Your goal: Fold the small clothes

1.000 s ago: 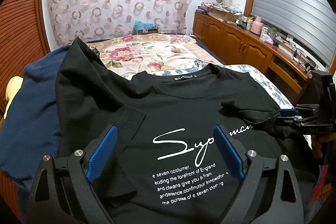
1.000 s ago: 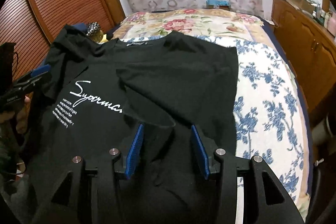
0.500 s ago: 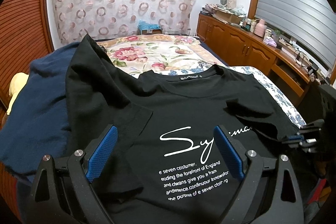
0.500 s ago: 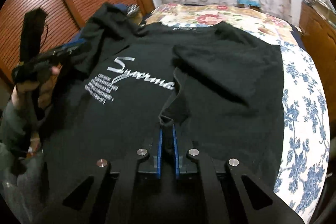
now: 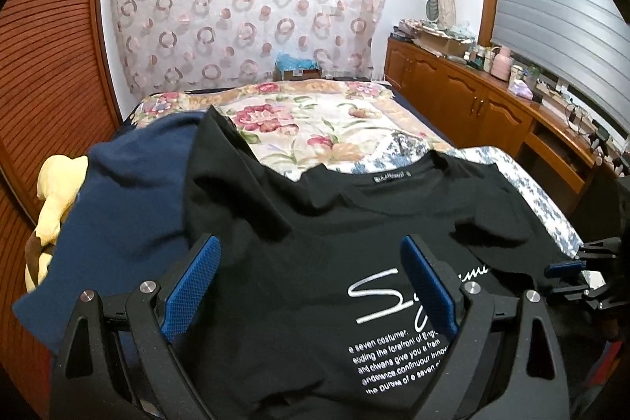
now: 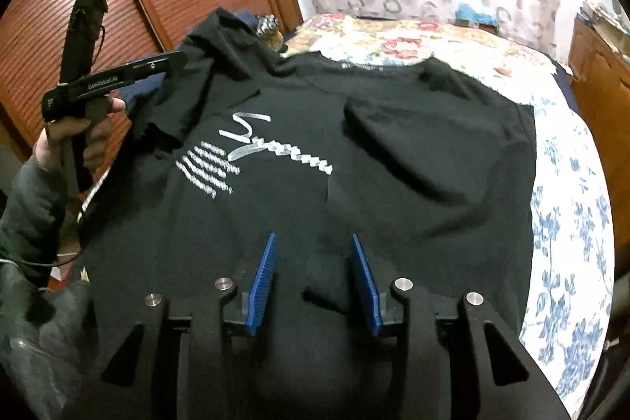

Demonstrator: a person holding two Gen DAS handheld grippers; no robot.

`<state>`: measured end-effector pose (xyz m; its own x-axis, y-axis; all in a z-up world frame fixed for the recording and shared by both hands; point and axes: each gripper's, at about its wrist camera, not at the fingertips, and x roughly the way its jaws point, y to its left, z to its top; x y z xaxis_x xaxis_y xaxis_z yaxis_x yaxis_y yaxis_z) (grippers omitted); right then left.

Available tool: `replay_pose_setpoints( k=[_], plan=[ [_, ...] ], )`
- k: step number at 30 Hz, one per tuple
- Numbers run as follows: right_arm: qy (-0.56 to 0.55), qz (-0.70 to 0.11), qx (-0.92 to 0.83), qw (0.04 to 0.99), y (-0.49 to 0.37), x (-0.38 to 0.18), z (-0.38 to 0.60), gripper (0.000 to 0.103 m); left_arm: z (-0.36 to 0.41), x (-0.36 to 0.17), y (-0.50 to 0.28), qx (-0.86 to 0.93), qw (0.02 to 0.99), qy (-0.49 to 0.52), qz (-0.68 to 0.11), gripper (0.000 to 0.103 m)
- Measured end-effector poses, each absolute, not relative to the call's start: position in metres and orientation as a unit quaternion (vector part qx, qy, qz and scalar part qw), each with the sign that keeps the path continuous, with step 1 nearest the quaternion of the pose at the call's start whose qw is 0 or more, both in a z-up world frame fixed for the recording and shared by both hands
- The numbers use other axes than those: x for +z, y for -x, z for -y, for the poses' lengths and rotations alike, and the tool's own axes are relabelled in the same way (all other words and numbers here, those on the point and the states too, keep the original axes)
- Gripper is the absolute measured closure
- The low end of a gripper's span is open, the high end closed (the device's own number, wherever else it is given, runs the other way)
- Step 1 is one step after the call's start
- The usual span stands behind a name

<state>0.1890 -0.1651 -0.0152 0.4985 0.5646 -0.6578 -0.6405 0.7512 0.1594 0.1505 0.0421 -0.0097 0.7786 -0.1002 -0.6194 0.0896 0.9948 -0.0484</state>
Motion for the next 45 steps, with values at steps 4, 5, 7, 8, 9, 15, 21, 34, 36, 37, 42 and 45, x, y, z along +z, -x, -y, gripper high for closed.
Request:
replay_pose_setpoints(
  k=[4,5,7,8,9,15,21,34,36,37,42,45],
  plan=[
    [0.057,-0.344,0.328,0.878,-0.199,-0.008,0.17,0.062,-0.051,-0.003,-0.163,-0.05,0.942,-0.004,-0.333,0.017],
    [0.06,-0.34,0.319,0.883,-0.203,-0.007,0.171,0.062,-0.053,-0.002,-0.167,-0.05,0.94,-0.006,-0.336,0.019],
    [0.06,-0.333,0.305,0.89,-0.21,-0.005,0.175,0.062,-0.057,0.0,-0.176,-0.049,0.938,-0.016,-0.344,0.027],
    [0.059,-0.331,0.298,0.894,-0.214,-0.005,0.178,0.062,-0.059,0.0,-0.181,-0.046,0.936,-0.022,-0.348,0.029],
    [0.059,-0.329,0.29,0.897,-0.219,-0.005,0.18,0.062,-0.061,0.001,-0.186,-0.043,0.934,-0.028,-0.353,0.033],
    [0.059,-0.331,0.241,0.911,-0.246,-0.011,0.188,0.062,-0.075,0.007,-0.208,-0.03,0.929,-0.04,-0.368,0.035],
    [0.058,-0.344,0.194,0.917,-0.278,-0.012,0.194,0.062,-0.087,0.011,-0.224,-0.03,0.925,-0.037,-0.378,0.035],
    [0.064,-0.359,0.159,0.917,-0.318,-0.028,0.174,0.061,-0.099,0.004,-0.235,-0.046,0.915,-0.02,-0.401,0.05],
    [0.071,-0.352,0.16,0.919,-0.317,-0.029,0.17,0.058,-0.1,0.003,-0.237,-0.048,0.913,-0.019,-0.404,0.05],
    [0.073,-0.351,0.16,0.92,-0.317,-0.03,0.169,0.055,-0.1,0.001,-0.238,-0.049,0.912,-0.02,-0.406,0.05],
    [0.084,-0.353,0.17,0.916,-0.319,-0.03,0.167,0.042,-0.103,0.0,-0.247,-0.06,0.91,-0.013,-0.41,0.071],
    [0.078,-0.359,0.163,0.916,-0.326,-0.033,0.174,0.032,-0.104,0.008,-0.247,-0.068,0.915,-0.001,-0.399,0.099]
  ],
)
